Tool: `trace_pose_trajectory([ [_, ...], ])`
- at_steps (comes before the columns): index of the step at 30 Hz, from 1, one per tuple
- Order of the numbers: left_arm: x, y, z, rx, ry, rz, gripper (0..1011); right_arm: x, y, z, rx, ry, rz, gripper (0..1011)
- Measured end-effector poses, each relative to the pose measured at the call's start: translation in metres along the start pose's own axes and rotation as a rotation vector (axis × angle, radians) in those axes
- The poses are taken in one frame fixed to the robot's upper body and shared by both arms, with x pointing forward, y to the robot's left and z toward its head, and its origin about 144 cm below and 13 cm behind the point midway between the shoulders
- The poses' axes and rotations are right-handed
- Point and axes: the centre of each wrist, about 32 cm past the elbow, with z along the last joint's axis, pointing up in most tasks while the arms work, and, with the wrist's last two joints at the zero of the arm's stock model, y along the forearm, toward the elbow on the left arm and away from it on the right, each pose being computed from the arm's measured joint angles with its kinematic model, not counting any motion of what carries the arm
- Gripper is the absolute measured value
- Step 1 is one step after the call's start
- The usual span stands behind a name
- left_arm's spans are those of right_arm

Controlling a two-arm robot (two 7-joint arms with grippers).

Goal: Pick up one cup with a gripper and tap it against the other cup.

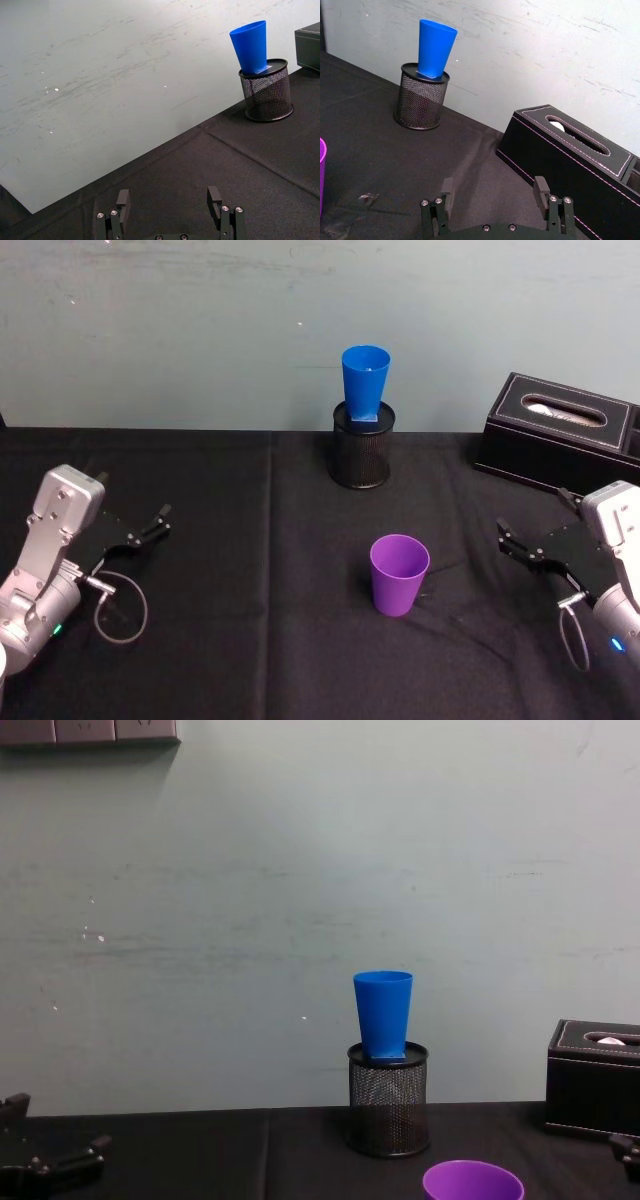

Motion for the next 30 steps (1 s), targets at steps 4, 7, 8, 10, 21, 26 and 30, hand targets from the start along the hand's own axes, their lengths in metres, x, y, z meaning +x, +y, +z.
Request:
trace_pose_trajectory([
  [4, 0.0, 0.0, 0.0, 0.0, 0.0, 0.0, 1011, 0.0, 0.0, 0.0, 0.0, 0.0, 0.0, 1000],
  [7, 0.0, 0.0, 0.0, 0.0, 0.0, 0.0, 1011, 0.0, 0.0, 0.0, 0.0, 0.0, 0.0, 1000],
  [8, 0.0, 0.0, 0.0, 0.0, 0.0, 0.0, 1011, 0.0, 0.0, 0.0, 0.0, 0.0, 0.0, 1000],
  [10, 0.0, 0.0, 0.0, 0.0, 0.0, 0.0, 1011, 0.0, 0.0, 0.0, 0.0, 0.0, 0.0, 1000],
  [21, 0.0, 0.0, 0.0, 0.0, 0.0, 0.0, 1011, 0.0, 0.0, 0.0, 0.0, 0.0, 0.0, 1000],
  [26, 0.0, 0.0, 0.0, 0.0, 0.0, 0.0, 1011, 0.004, -0.002, 0.0, 0.006, 0.007, 0.004, 1000],
  [30, 0.0, 0.0, 0.0, 0.0, 0.0, 0.0, 1011, 0.014, -0.009, -0.001, 0.023, 0.036, 0.03, 1000],
])
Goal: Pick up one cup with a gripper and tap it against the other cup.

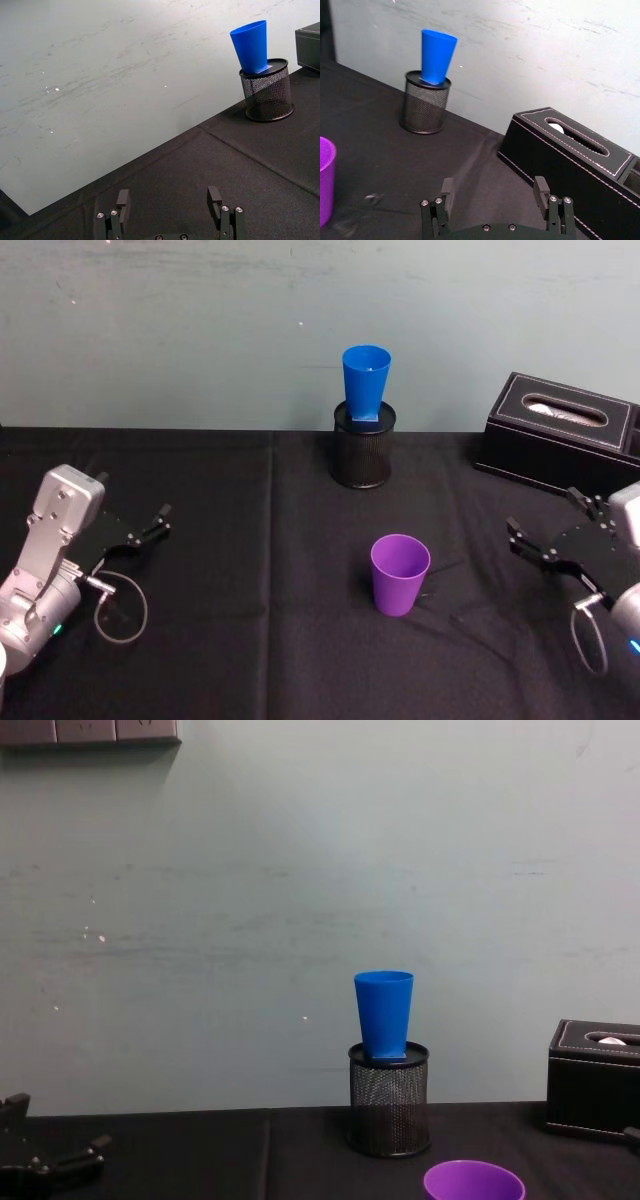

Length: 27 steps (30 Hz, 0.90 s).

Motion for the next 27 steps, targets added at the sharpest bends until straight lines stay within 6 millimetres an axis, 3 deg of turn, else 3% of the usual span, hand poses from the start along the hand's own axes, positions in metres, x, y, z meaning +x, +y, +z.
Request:
trace_pose_trajectory([
  [14, 0.0, 0.0, 0.0, 0.0, 0.0, 0.0, 1011, 0.035, -0.043, -0.005, 0.032, 0.064, 0.296, 1000],
  [19, 0.0, 0.0, 0.0, 0.0, 0.0, 0.0, 1011, 0.038, -0.052, -0.012, 0.061, 0.09, 0.407, 1000],
  [27, 0.0, 0.0, 0.0, 0.0, 0.0, 0.0, 1012, 0.027, -0.049, -0.017, 0.054, 0.152, 0.502, 1000],
])
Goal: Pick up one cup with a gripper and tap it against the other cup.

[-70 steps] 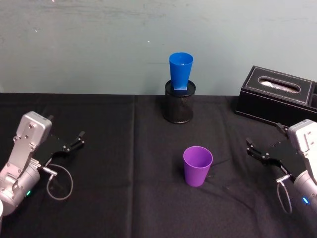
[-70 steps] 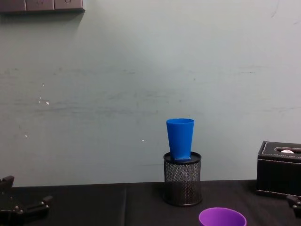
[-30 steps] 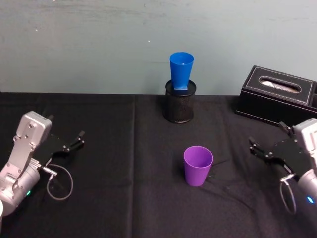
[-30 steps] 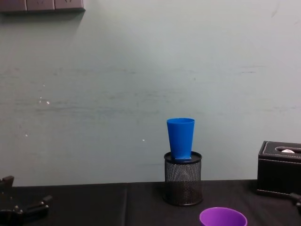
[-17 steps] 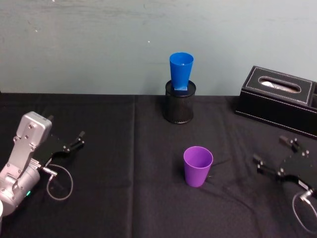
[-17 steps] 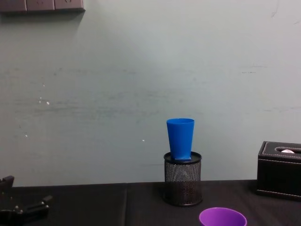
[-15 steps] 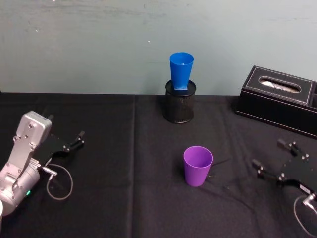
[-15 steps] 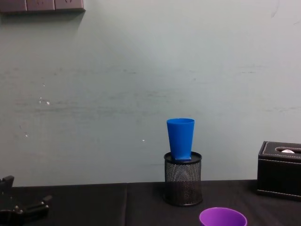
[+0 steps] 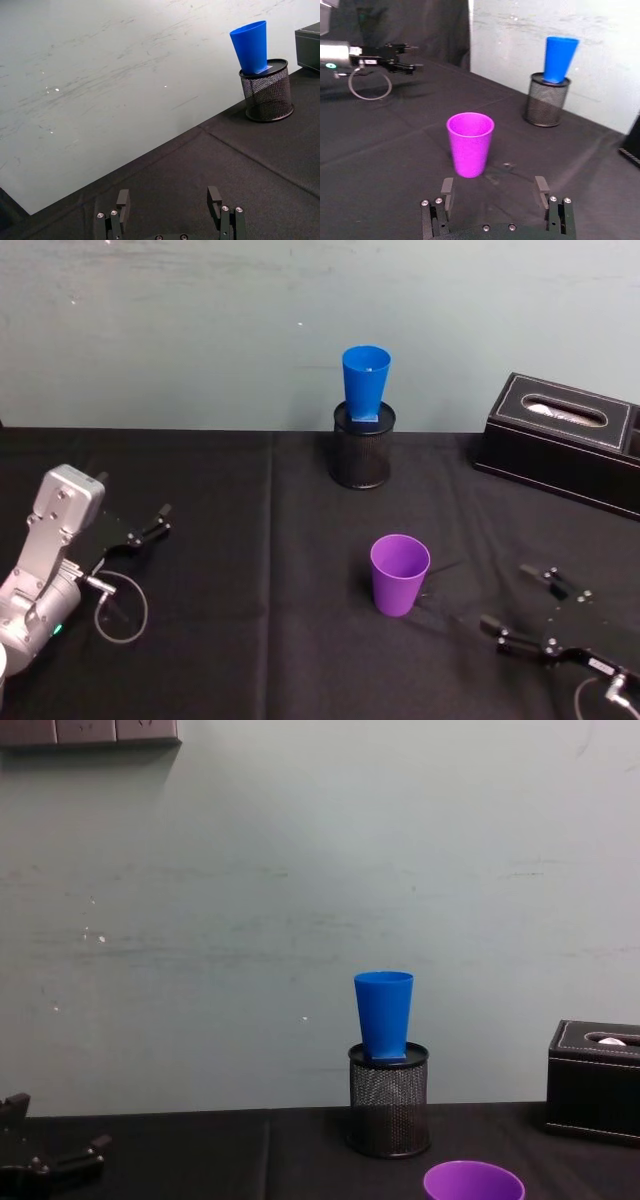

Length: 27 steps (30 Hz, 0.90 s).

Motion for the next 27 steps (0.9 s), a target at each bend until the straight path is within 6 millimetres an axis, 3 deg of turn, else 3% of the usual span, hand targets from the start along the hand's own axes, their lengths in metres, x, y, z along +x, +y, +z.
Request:
trace_pose_trajectory([
  [27, 0.0, 0.0, 0.0, 0.0, 0.0, 0.0, 1012, -0.015, 0.065, -0.001, 0.017, 0.054, 0.092, 1000],
])
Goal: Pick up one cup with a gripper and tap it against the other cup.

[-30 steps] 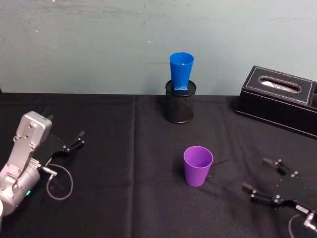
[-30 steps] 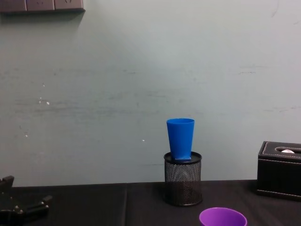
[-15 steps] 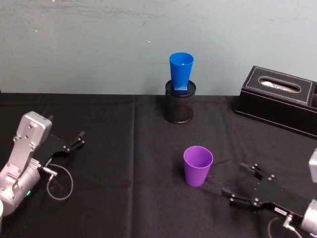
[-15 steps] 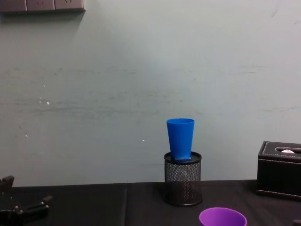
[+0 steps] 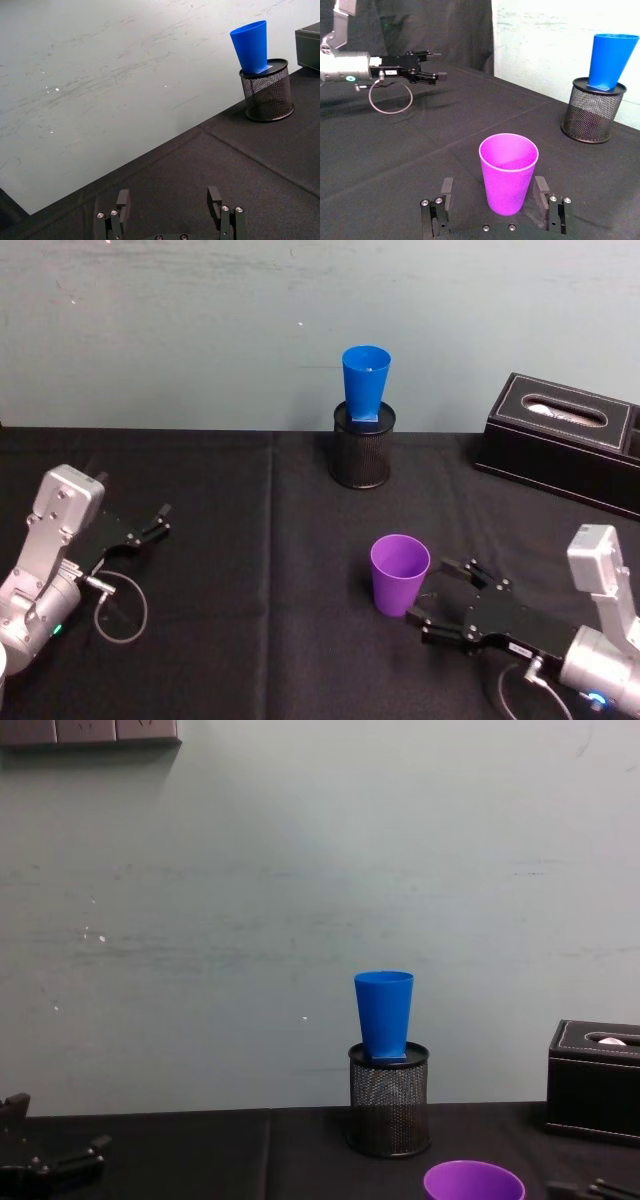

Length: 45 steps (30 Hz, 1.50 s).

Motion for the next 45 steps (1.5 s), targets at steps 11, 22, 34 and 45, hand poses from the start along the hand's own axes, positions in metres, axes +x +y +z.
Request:
trace_pose_trajectory([
  [11, 0.0, 0.0, 0.0, 0.0, 0.0, 0.0, 1011, 0.003, 0.034, 0.004, -0.002, -0.001, -0.009, 1000],
  [22, 0.0, 0.0, 0.0, 0.0, 0.0, 0.0, 1011, 0.003, 0.049, 0.002, -0.008, 0.016, -0.039, 1000],
  [34, 0.0, 0.0, 0.0, 0.0, 0.0, 0.0, 1011, 0.003, 0.054, 0.0, -0.016, 0.035, -0.047, 1000],
  [45, 0.0, 0.0, 0.0, 0.0, 0.0, 0.0, 1011, 0.003, 0.053, 0.001, -0.014, 0.032, -0.047, 862],
])
